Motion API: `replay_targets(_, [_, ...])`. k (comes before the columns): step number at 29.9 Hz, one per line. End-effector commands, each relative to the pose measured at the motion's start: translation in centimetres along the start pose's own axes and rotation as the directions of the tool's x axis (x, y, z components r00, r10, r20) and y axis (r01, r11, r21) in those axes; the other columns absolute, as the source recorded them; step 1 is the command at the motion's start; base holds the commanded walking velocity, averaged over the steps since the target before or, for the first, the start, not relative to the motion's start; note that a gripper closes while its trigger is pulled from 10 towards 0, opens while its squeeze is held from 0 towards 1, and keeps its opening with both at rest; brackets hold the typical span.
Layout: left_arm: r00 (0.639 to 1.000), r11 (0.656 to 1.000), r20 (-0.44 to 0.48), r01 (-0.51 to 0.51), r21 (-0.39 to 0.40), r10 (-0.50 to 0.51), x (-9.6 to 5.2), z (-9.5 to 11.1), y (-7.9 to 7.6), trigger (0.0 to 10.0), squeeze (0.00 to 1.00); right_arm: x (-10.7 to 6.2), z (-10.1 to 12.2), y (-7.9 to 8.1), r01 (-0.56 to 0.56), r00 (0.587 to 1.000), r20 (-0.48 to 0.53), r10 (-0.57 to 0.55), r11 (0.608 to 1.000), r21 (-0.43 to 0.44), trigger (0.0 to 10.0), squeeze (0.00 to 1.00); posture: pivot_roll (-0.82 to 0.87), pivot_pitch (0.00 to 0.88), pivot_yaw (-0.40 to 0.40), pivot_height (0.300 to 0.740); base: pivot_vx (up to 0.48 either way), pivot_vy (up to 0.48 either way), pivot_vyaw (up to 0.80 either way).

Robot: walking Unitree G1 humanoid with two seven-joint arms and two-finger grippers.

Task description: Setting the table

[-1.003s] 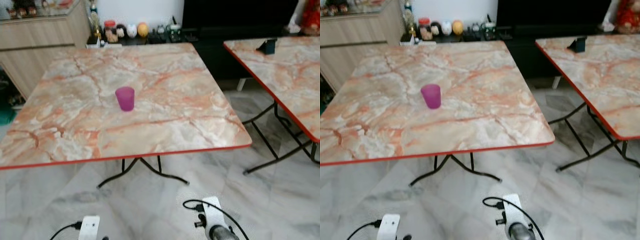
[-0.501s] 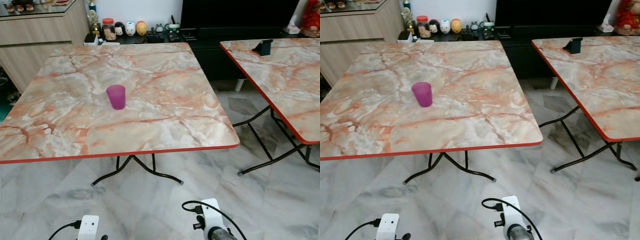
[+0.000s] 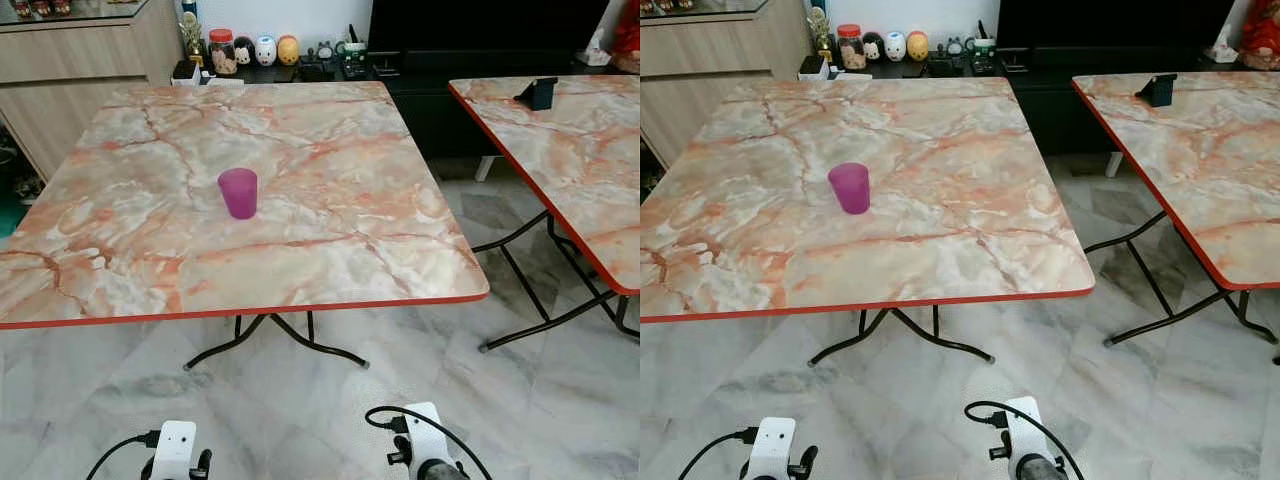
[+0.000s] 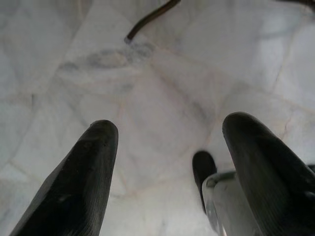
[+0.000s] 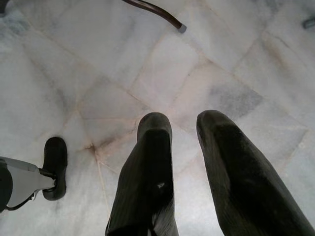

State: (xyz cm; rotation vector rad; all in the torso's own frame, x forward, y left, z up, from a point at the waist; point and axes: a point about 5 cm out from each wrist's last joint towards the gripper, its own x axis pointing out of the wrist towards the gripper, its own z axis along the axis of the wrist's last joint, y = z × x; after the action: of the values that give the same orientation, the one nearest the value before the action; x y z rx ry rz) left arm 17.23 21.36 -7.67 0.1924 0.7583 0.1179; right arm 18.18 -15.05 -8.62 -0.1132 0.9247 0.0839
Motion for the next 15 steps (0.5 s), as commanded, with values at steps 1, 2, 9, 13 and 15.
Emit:
replay_targets(1, [1.0,1.0,0.004,-0.004,0.004,0.004,-0.2,-0.3,-0.2,10.0,0.0,0.0,-0.1,-0.5,0.01,1.0,0.001,-0.01,1.0,0.016,10.0,0.0,0.03,0.033,-0.036,0.74,0.0,0.0,0.0])
replay_targets(2, [1.0,1.0,0.012,-0.007,0.0,0.007,-0.2,-0.2,-0.3,10.0,0.0,0.0,0.0,-0.6,0.013,1.0,0.001,-0.013,1.0,0.015,10.0,0.0,0.04,0.031,-0.043,0.74,0.0,0.0,0.0])
replay_targets(9, [0.95,0.992,0.311,0.018,-0.127,0.022,-1.5,2.8,1.0,10.0,0.0,0.1,0.7,-2.0,0.046,0.999,0.011,-0.046,0.999,0.026,10.0,0.0,0.07,0.0,-0.059,0.74,0.0,0.0,0.0])
replay_targets(13, [0.89,0.988,0.452,0.015,-0.151,0.055,-3.0,5.1,2.0,10.0,0.0,0.2,1.0,-2.4,0.062,0.998,0.01,-0.062,0.997,0.034,10.0,0.0,0.09,0.0,-0.06,0.74,0.0,0.0,0.0])
replay_targets(15, [0.89,0.987,0.451,0.001,-0.163,0.073,-2.4,5.5,1.9,10.0,0.0,0.2,1.5,-2.6,0.073,0.997,0.013,-0.073,0.996,0.043,10.0,0.0,0.1,0.0,-0.058,0.74,0.0,0.0,0.0])
